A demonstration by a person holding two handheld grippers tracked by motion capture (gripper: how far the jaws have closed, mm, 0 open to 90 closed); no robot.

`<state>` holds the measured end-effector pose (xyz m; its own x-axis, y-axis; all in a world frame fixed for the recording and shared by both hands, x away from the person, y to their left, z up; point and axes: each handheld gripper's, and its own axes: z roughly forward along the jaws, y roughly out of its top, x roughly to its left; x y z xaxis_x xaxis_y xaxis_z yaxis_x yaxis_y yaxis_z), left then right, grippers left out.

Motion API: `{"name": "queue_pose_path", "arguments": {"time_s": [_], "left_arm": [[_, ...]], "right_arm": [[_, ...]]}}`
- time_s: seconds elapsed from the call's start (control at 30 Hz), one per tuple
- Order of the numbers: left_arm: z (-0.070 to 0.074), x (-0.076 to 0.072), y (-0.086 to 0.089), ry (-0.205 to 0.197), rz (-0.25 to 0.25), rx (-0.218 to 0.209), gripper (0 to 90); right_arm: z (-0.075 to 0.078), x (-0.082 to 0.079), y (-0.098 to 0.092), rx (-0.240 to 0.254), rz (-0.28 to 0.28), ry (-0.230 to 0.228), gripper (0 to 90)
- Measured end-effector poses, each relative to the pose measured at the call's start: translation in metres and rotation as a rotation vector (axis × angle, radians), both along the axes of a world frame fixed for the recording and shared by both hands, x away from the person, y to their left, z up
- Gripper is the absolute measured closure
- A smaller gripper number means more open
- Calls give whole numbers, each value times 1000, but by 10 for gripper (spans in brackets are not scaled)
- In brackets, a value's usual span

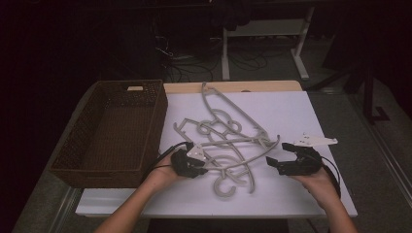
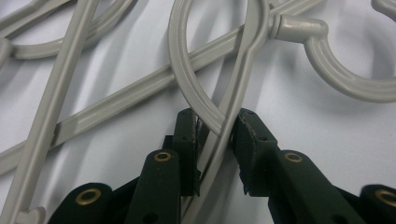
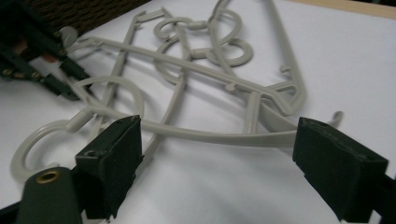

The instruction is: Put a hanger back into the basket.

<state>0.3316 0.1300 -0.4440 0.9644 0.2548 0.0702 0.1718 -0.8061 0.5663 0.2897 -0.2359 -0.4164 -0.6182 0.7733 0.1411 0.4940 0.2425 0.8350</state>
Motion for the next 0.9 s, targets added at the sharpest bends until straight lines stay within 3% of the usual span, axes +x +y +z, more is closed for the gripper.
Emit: {"name": "queue_pose_path", "arguments": {"time_s": [0.23,0.63,0.9], "left_arm": [[1,-4,-2,12,-6,14,728],[5,-8,-9,64,-48,48,771],[10,-16,-14,93,-95,25,811]], "right_arm": [[-2,3,-8,5,-40,-20,134],[-2,4,-12,16,-53,-29,134],[-1,4,-15,28,-69,-37,133]]}}
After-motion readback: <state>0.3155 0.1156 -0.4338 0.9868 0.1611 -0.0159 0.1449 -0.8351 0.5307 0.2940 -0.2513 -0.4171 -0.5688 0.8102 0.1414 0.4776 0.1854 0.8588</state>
